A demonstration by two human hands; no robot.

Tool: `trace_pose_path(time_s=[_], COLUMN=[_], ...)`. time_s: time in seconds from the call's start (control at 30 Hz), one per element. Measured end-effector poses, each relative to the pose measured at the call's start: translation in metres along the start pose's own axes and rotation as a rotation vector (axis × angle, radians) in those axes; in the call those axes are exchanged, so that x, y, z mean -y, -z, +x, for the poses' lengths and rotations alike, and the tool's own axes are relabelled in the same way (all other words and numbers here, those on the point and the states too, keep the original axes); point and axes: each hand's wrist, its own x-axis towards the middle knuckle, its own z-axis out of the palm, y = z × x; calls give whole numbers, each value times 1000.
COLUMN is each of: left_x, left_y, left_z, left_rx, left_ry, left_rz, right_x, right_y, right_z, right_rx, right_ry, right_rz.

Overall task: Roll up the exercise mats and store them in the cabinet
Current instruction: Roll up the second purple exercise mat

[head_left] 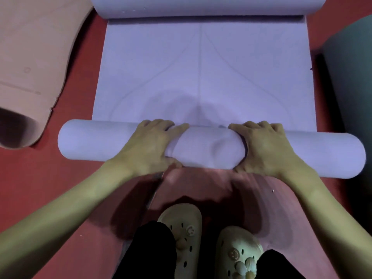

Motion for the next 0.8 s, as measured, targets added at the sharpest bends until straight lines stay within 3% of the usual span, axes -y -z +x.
trace_pose_path(time_s=[0.1,0.27,0.4,0.57,0.67,0.73,0.8], left_x=[-4,-10,-5,2,7,9,11], left_y=[-5,-7,-11,1,15,21,21], left_z=[-9,-11,0,18,33,41,43], left_rx=[31,-92,-93,19,139,198,214], left_ry=[-18,-105,-130,-88,-65,-49,-47], left_rz=[-30,9,-6,-171,-259,-276,-239], right_x=[0,-8,-9,-7,1,3,0], right_y=[-5,7,16,1,-27,-41,-44], right_z=[-5,16,24,5,-7,-4,5], right_rx=[72,204,294,72,-189,-337,-380], right_ry=[8,-17,-9,17,18,13,0], right_rz=[-3,166,223,128,49,-17,-60])
